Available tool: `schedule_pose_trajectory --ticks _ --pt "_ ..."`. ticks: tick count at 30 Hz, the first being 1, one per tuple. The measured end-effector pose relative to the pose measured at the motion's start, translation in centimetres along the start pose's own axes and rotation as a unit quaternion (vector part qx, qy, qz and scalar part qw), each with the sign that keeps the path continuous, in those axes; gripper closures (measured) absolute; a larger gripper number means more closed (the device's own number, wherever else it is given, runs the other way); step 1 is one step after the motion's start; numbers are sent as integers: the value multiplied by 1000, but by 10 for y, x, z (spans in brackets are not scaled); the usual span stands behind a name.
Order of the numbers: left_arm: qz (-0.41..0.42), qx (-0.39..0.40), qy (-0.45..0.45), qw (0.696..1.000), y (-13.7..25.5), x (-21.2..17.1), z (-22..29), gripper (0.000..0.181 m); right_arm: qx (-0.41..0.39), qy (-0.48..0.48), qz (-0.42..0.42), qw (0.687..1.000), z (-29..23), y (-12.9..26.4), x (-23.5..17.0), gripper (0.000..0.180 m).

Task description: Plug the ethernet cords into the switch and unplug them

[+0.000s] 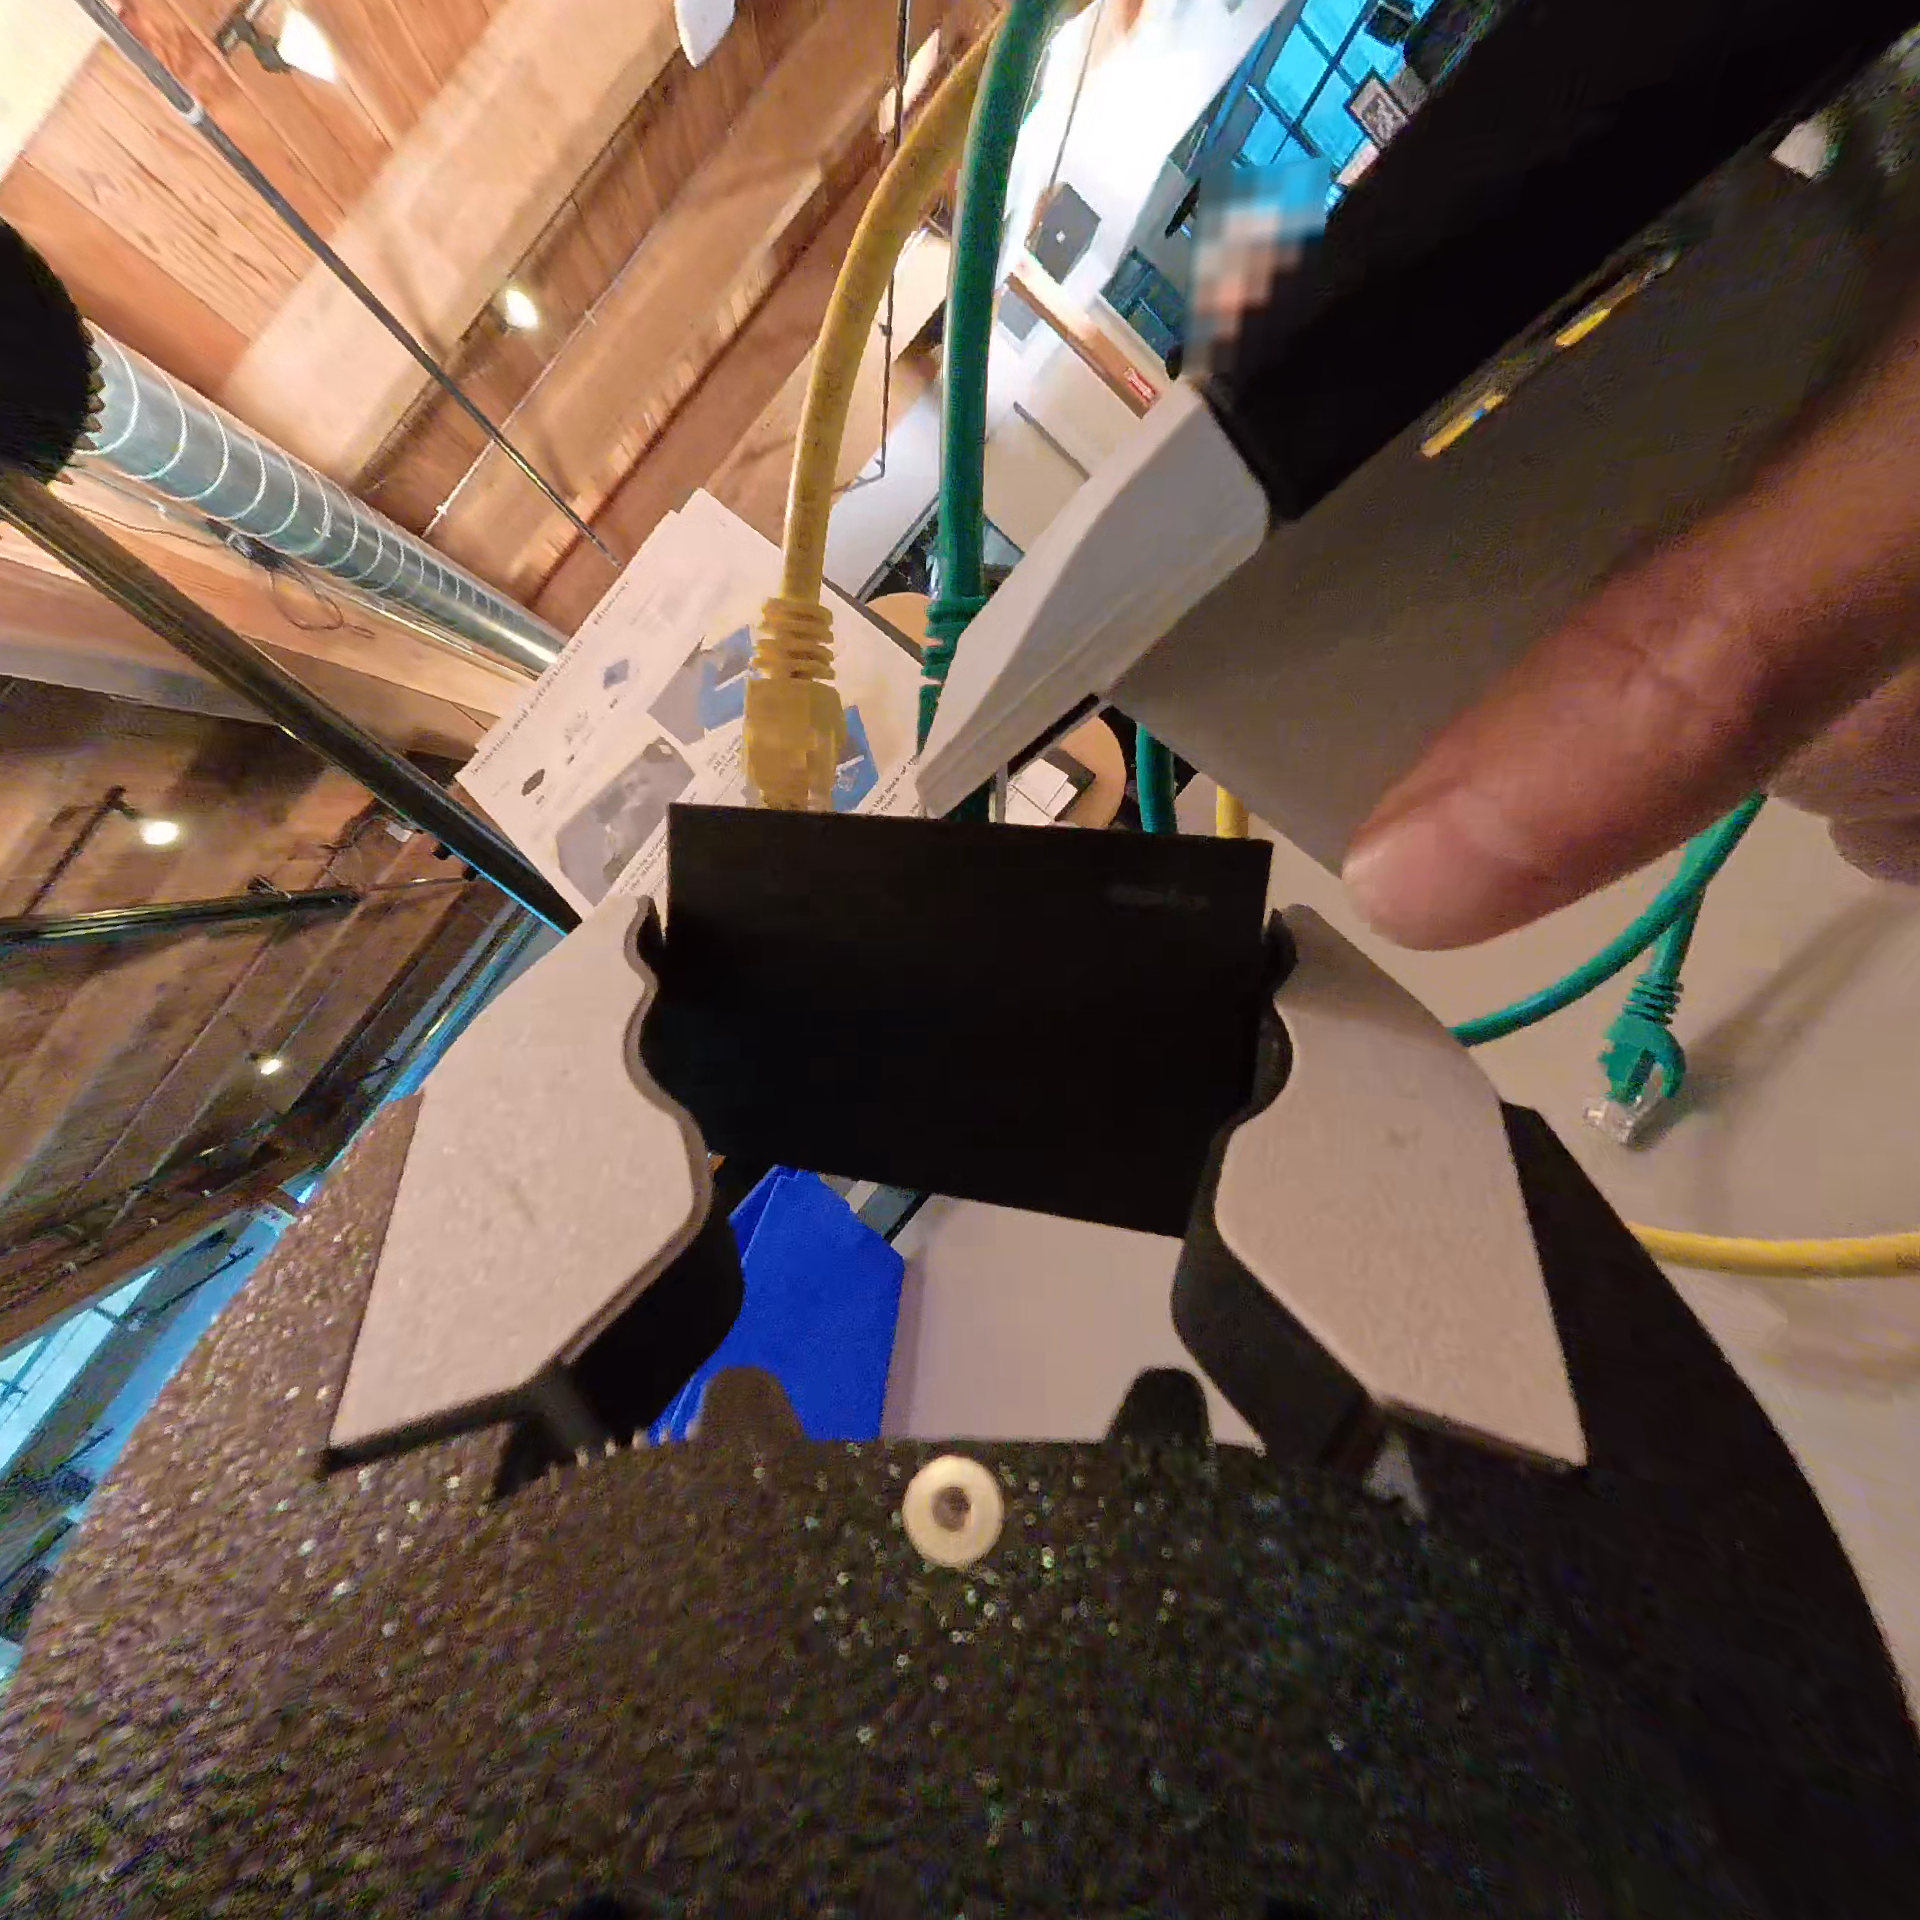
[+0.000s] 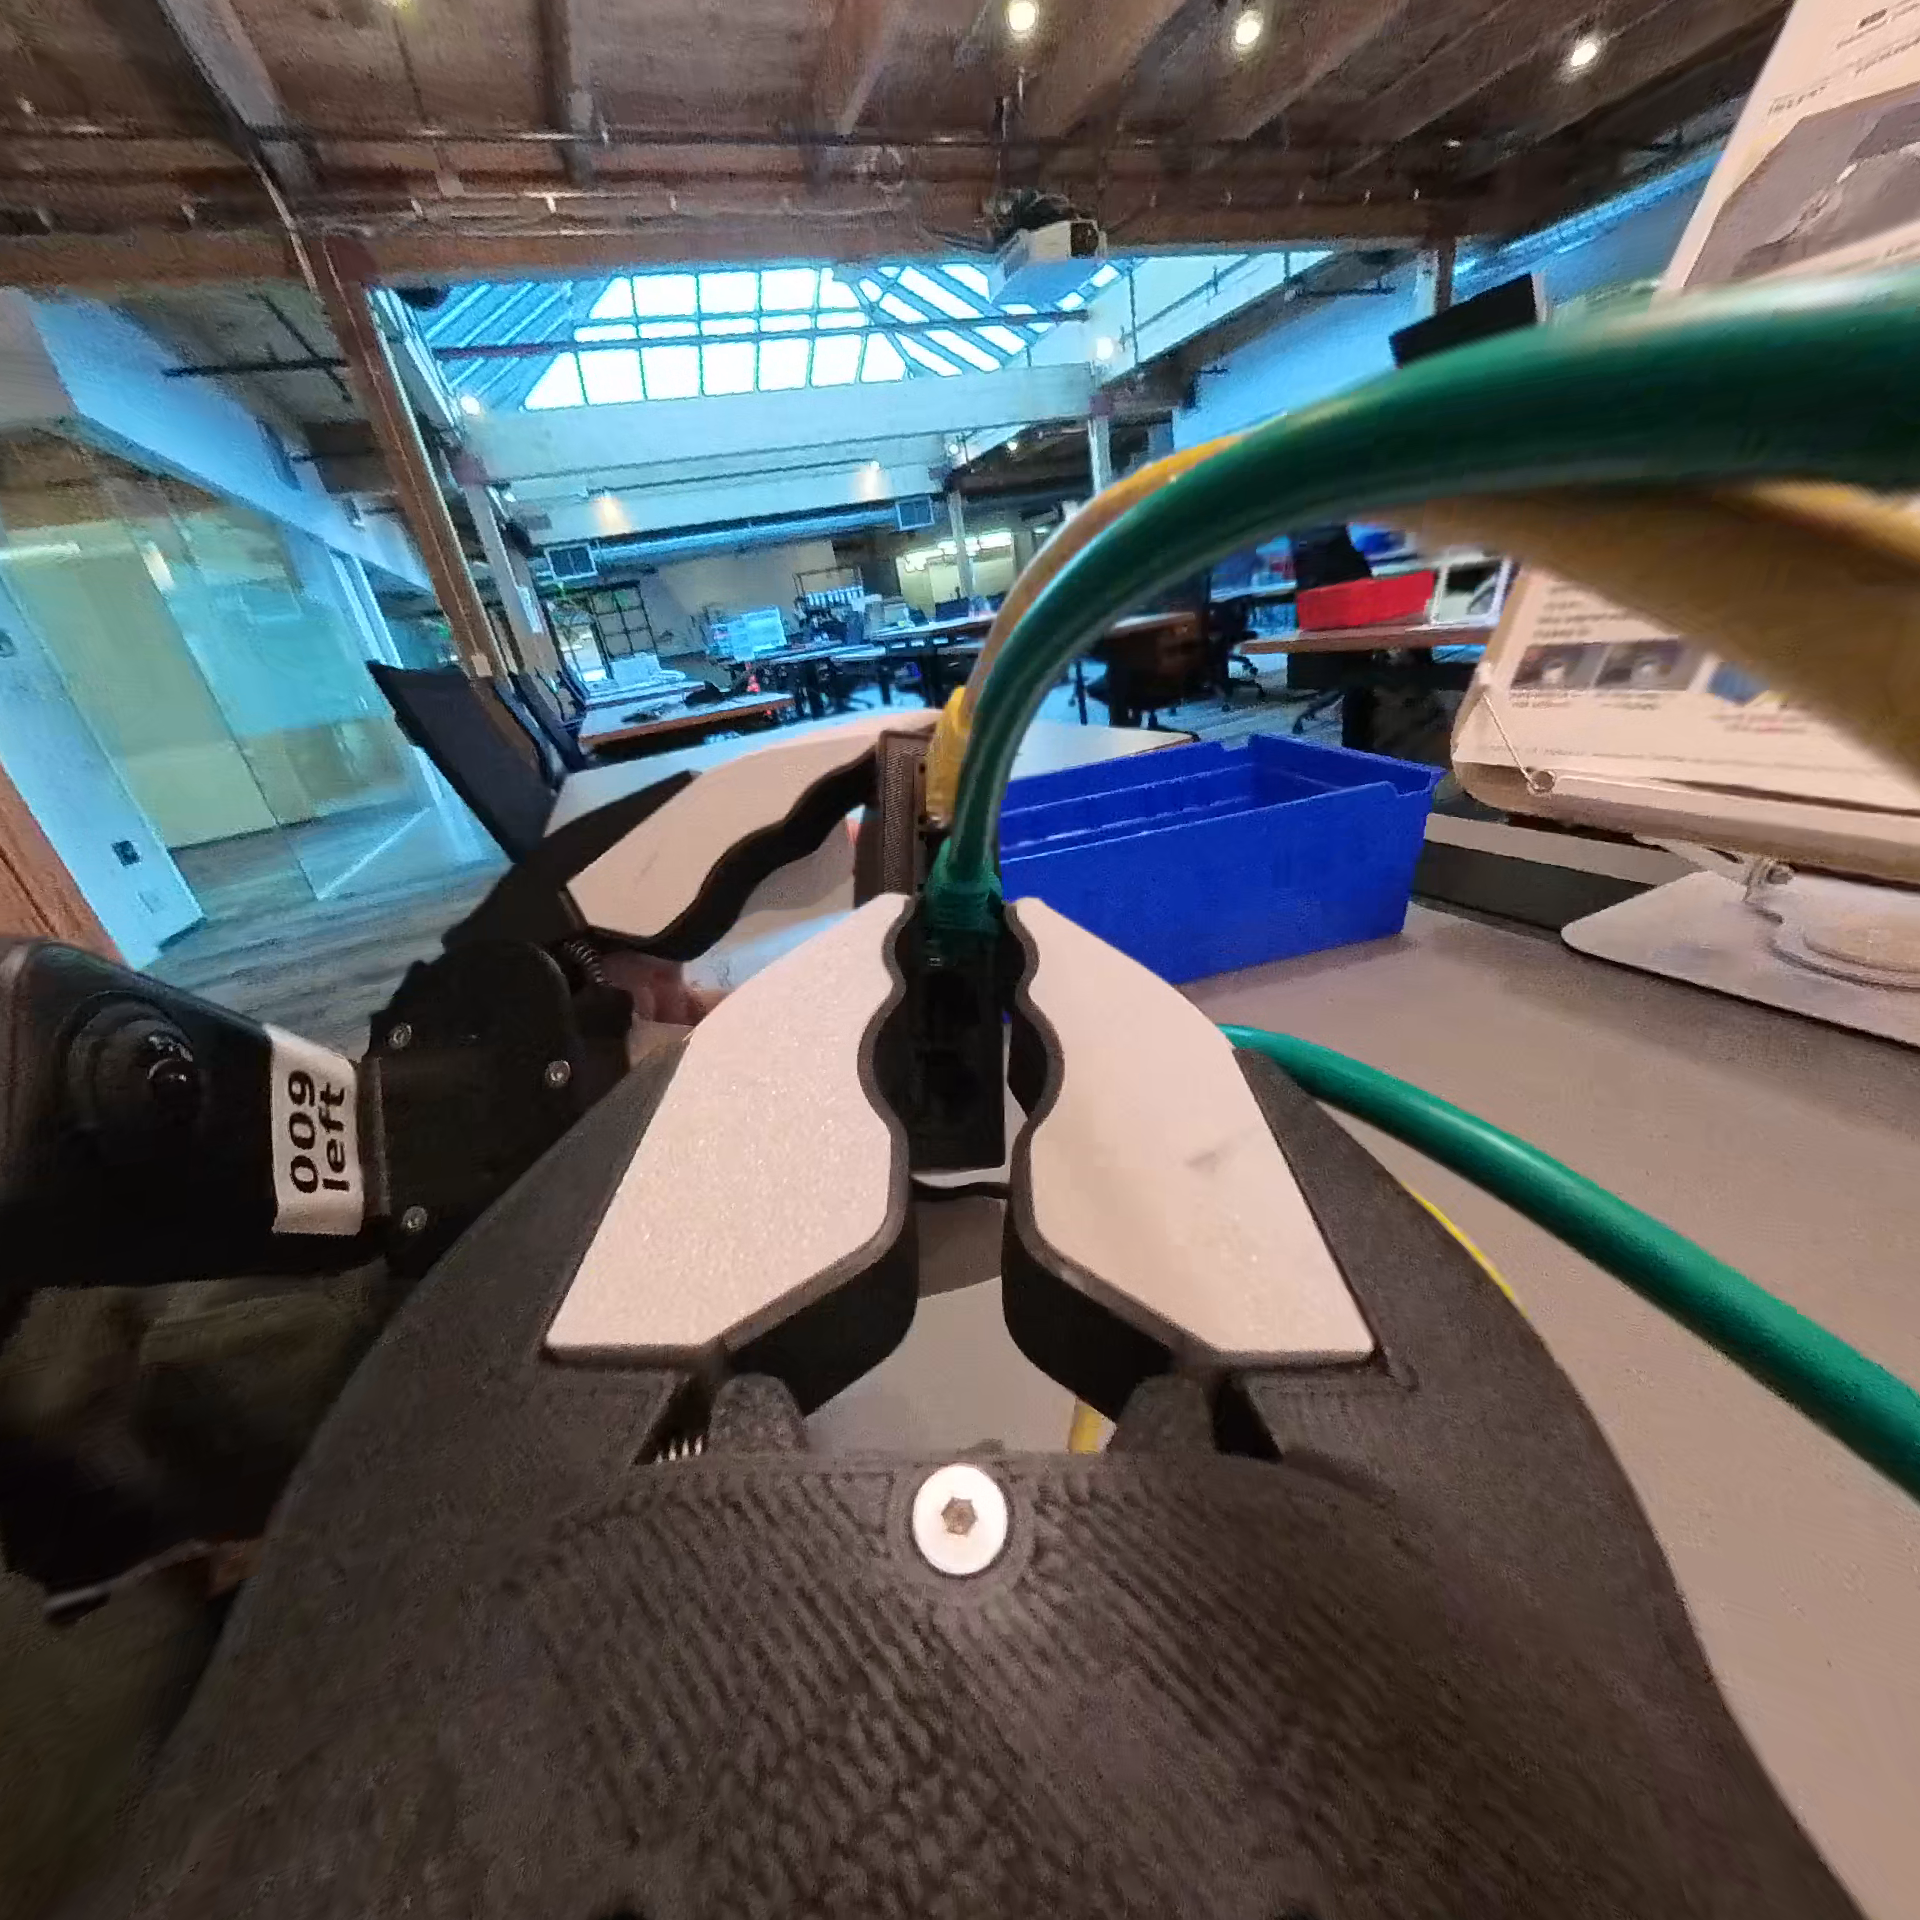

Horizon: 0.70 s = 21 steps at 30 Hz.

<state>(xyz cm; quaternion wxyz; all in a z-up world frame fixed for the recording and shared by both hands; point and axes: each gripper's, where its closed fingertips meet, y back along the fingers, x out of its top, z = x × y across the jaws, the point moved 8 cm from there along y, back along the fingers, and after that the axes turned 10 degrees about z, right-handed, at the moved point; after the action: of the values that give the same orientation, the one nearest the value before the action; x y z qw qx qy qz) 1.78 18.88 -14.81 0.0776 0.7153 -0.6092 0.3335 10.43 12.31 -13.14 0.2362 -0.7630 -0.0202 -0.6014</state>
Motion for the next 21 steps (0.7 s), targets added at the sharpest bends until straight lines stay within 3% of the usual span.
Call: schedule_pose_trajectory --ticks 13,21 --pt "31 -19 -34 999 1 -1 8 76 36 1 -38 999 7 9 0 165" --pt "13 -22 -34 999 -1 -5 10 76 19 -14 -24 999 10 8 -7 165"
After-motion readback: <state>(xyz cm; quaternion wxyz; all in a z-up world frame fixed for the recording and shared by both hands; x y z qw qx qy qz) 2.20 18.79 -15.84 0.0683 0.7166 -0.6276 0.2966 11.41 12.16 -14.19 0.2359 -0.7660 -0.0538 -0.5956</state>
